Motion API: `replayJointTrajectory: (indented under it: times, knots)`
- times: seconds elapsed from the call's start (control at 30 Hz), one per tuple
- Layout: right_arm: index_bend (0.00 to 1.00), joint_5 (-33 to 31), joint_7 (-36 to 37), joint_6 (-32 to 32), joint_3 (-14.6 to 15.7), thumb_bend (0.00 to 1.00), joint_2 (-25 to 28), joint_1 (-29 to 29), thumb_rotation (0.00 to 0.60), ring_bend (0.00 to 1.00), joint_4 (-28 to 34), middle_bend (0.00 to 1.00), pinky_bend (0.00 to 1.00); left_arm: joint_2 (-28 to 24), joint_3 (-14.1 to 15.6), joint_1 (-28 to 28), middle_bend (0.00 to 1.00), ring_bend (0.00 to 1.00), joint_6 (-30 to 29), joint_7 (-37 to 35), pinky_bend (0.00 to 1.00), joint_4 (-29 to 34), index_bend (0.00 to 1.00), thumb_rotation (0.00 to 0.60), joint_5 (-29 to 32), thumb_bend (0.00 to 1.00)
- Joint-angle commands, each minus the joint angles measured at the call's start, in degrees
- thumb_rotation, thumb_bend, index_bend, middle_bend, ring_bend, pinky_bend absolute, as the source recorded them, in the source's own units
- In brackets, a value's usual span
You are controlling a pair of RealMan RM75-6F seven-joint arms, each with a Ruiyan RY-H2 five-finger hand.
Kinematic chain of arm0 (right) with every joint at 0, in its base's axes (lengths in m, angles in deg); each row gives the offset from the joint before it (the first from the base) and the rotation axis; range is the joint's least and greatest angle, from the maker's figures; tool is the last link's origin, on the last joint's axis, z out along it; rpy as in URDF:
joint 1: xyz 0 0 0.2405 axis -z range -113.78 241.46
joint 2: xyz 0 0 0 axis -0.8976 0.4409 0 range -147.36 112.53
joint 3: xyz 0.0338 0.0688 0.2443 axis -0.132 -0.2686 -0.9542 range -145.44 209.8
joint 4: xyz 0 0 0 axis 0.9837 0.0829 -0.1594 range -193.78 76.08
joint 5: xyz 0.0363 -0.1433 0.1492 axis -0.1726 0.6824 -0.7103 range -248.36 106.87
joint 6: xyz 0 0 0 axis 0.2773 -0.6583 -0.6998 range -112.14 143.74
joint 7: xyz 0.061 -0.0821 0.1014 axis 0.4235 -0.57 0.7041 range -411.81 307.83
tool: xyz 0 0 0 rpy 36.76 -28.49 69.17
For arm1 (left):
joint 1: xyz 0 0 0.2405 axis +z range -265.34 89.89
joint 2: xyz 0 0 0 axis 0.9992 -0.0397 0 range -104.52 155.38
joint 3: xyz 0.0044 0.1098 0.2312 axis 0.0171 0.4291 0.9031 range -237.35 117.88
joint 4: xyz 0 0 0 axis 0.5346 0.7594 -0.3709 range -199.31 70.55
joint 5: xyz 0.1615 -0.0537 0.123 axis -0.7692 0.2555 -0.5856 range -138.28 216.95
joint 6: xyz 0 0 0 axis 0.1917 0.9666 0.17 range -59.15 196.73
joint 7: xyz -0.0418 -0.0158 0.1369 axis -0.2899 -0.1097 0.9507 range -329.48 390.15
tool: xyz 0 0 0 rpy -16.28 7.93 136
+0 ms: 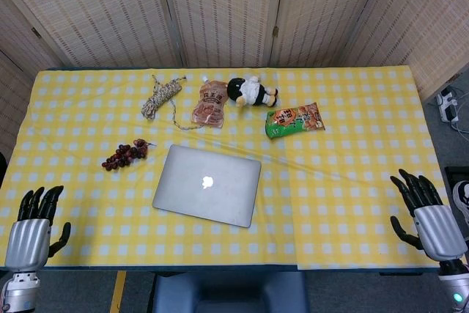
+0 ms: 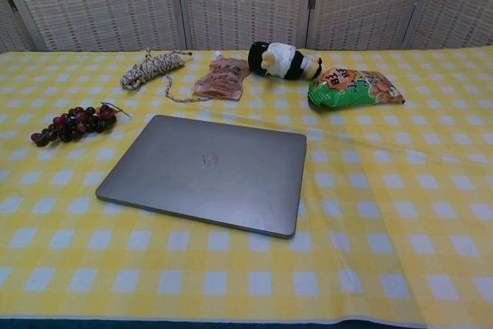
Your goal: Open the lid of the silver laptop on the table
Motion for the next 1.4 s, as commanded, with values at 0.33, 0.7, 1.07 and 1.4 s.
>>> replayJointTrajectory:
  times: [0.33,0.7,1.07,1.4]
  knots:
    - [0.00,0.1,-0.5,1.1,-0.7,0.47,0.0,-1.5,0.600,0.01,1.0,0.00,0.00,0.2,-0.2,0.0,0.15,0.05,0.8,-0.1,0.00,-0.4,0.09,0.600,-2.5,0.50]
    - [0.00,1.1,-0.1,0.9,-0.5,0.47,0.8,-1.8,0.600,0.01,2.1,0.00,0.00,1.9,-1.2,-9.7,0.15,0.04,10.3,-0.3,0.00,-3.2,0.08,0.600,-11.6,0.48]
    - [0.00,2.1,0.3,0.5,0.3,0.47,0.8,-1.6,0.600,0.01,2.3,0.00,0.00,9.5,-2.6,-19.7,0.08,0.01,24.9,4.8,0.00,-4.5,0.00,0.600,-11.1,0.33]
    - [0.00,2.4,0.8,0.1,0.6,0.47,0.7,-1.4,0.600,0.01,2.0,0.00,0.00,18.1,-5.0,-25.2,0.08,0.00,32.4,10.1,0.00,-8.3,0.00,0.600,-6.0,0.32]
